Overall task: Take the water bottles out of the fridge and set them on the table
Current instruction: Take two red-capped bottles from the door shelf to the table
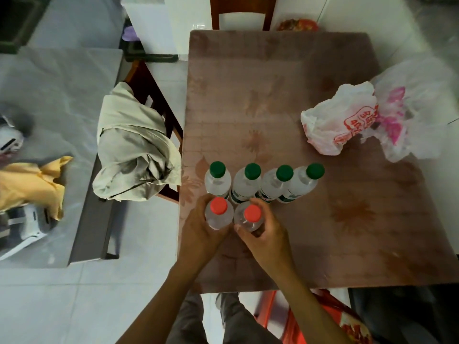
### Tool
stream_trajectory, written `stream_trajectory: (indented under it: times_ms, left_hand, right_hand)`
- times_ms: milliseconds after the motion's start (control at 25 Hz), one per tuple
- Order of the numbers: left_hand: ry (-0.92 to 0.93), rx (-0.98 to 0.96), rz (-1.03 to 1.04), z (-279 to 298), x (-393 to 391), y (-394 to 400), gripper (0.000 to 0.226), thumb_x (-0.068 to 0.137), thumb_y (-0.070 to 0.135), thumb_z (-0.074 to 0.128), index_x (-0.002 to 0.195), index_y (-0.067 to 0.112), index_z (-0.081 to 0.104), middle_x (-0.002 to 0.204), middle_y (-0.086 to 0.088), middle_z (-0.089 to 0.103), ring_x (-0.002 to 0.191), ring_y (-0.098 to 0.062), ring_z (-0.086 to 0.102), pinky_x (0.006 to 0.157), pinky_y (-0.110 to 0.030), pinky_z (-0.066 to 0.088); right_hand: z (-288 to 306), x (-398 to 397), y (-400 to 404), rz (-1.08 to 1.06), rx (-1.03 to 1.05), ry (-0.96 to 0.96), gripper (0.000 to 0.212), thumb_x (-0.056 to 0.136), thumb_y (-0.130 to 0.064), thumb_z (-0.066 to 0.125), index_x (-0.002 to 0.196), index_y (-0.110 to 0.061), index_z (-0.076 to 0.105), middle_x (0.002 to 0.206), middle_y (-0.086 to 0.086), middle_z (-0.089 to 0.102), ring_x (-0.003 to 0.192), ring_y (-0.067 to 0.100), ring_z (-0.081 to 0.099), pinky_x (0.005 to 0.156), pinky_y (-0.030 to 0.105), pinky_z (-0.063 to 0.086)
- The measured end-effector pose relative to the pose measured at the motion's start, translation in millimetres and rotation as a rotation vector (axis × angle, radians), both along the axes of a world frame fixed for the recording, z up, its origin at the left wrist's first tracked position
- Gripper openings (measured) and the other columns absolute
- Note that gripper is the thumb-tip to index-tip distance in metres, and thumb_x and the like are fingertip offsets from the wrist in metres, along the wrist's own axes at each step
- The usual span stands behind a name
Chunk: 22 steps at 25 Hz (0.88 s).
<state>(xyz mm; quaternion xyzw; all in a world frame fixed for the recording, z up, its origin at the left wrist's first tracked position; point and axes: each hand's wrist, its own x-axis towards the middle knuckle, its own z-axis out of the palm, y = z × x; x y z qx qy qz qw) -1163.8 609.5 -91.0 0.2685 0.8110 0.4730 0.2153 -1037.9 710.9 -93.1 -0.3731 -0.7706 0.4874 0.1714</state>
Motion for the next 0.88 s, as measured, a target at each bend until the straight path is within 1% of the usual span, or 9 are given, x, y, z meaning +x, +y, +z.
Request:
stream_trajectory:
  times_ms: [160, 280, 480, 560, 640, 680, 760, 840, 880]
  left_hand:
    - [-0.006, 0.004, -0.033, -11.6, -6.7, -0.3, 0.057, 0.068, 0.034, 0.084, 0.108, 0.041, 0.044, 0.106, 0.016, 0.058, 0.097, 0.004, 0.058, 0.085, -0.008, 0.045]
    - [-0.028, -0.018, -0.06, -21.5, -4.4, -7.4, 0.059, 0.069, 0.037, 0.083, 0.116, 0.025, 0.049, 0.114, 0.005, 0.062, 0.102, -0.007, 0.06, 0.09, -0.016, 0.05]
    - [-0.074, -0.093, -0.034, -22.7, -2.8, -9.5, 0.061, 0.069, 0.051, 0.075, 0.116, 0.026, 0.046, 0.105, 0.027, 0.052, 0.096, 0.015, 0.055, 0.077, 0.0, 0.042]
    - [-0.12, -0.28, 0.02, -28.6, 0.8, -18.4, 0.048, 0.08, 0.045, 0.071, 0.117, 0.028, 0.046, 0.107, 0.022, 0.057, 0.096, 0.006, 0.057, 0.084, -0.009, 0.044]
    - [-0.214, -0.535, 0.004, -30.3, 14.0, -33.6, 0.036, 0.089, 0.047, 0.059, 0.116, 0.026, 0.047, 0.122, 0.002, 0.06, 0.109, -0.017, 0.058, 0.096, -0.033, 0.046]
    - [-0.277, -0.572, -0.036, -26.7, 21.1, -42.7, 0.03, 0.092, 0.046, 0.055, 0.112, 0.026, 0.046, 0.126, -0.004, 0.058, 0.114, -0.022, 0.056, 0.099, -0.037, 0.043]
    - [-0.288, -0.476, -0.254, -18.2, 33.3, -57.8, 0.021, 0.092, 0.03, 0.06, 0.105, 0.025, 0.044, 0.121, -0.009, 0.058, 0.109, -0.021, 0.056, 0.094, -0.028, 0.045]
    - [-0.107, -0.269, -0.6, -11.5, 42.3, -69.1, 0.025, 0.09, 0.023, 0.062, 0.111, 0.026, 0.05, 0.114, -0.003, 0.06, 0.104, -0.014, 0.057, 0.086, -0.014, 0.043]
    - [0.025, -0.217, -0.733, -16.1, 42.9, -73.0, 0.032, 0.089, 0.026, 0.06, 0.12, 0.023, 0.052, 0.119, -0.004, 0.061, 0.11, -0.018, 0.059, 0.092, -0.019, 0.043]
  right_hand:
    - [-7.5, -7.0, 2.7, -0.036, 0.005, 0.006, 0.061, 0.078, -0.032, 0.081, 0.127, -0.044, 0.046, 0.122, -0.025, 0.058, 0.115, -0.01, 0.053, 0.093, 0.01, 0.045]
    - [-12.7, -7.9, -0.9, -0.07, 0.045, 0.009, 0.064, 0.078, -0.032, 0.081, 0.133, -0.034, 0.048, 0.131, -0.015, 0.056, 0.122, -0.004, 0.05, 0.097, 0.012, 0.043]
    - [-11.4, -1.8, -13.1, -0.135, -0.038, -0.002, 0.081, 0.076, -0.033, 0.081, 0.144, -0.026, 0.037, 0.135, -0.013, 0.055, 0.121, -0.005, 0.05, 0.096, 0.016, 0.045]
    - [-11.9, 3.4, -18.3, -0.154, -0.052, -0.032, 0.085, 0.08, -0.041, 0.077, 0.149, -0.027, 0.029, 0.145, -0.008, 0.048, 0.129, 0.006, 0.047, 0.101, 0.025, 0.045]
    - [-15.6, 16.5, -29.0, -0.226, -0.034, -0.126, 0.08, 0.084, -0.049, 0.069, 0.149, -0.031, 0.026, 0.152, -0.006, 0.041, 0.135, 0.015, 0.044, 0.104, 0.029, 0.042]
    - [-17.6, 24.4, -37.3, -0.286, -0.05, -0.19, 0.079, 0.084, -0.051, 0.067, 0.149, -0.033, 0.026, 0.154, -0.005, 0.038, 0.136, 0.017, 0.043, 0.105, 0.031, 0.041]
    - [-16.1, 39.1, -61.0, -0.44, -0.089, -0.257, 0.079, 0.084, -0.055, 0.065, 0.148, -0.039, 0.022, 0.155, -0.004, 0.037, 0.137, 0.02, 0.042, 0.108, 0.034, 0.039]
    - [-20.5, 54.3, -89.6, -0.534, 0.133, -0.323, 0.072, 0.09, -0.06, 0.053, 0.147, -0.051, 0.01, 0.155, 0.0, 0.037, 0.139, 0.024, 0.039, 0.112, 0.039, 0.035]
    - [-24.4, 62.2, -103.4, -0.543, 0.259, -0.416, 0.068, 0.093, -0.062, 0.044, 0.148, -0.051, 0.006, 0.158, 0.001, 0.031, 0.142, 0.028, 0.033, 0.115, 0.045, 0.031]
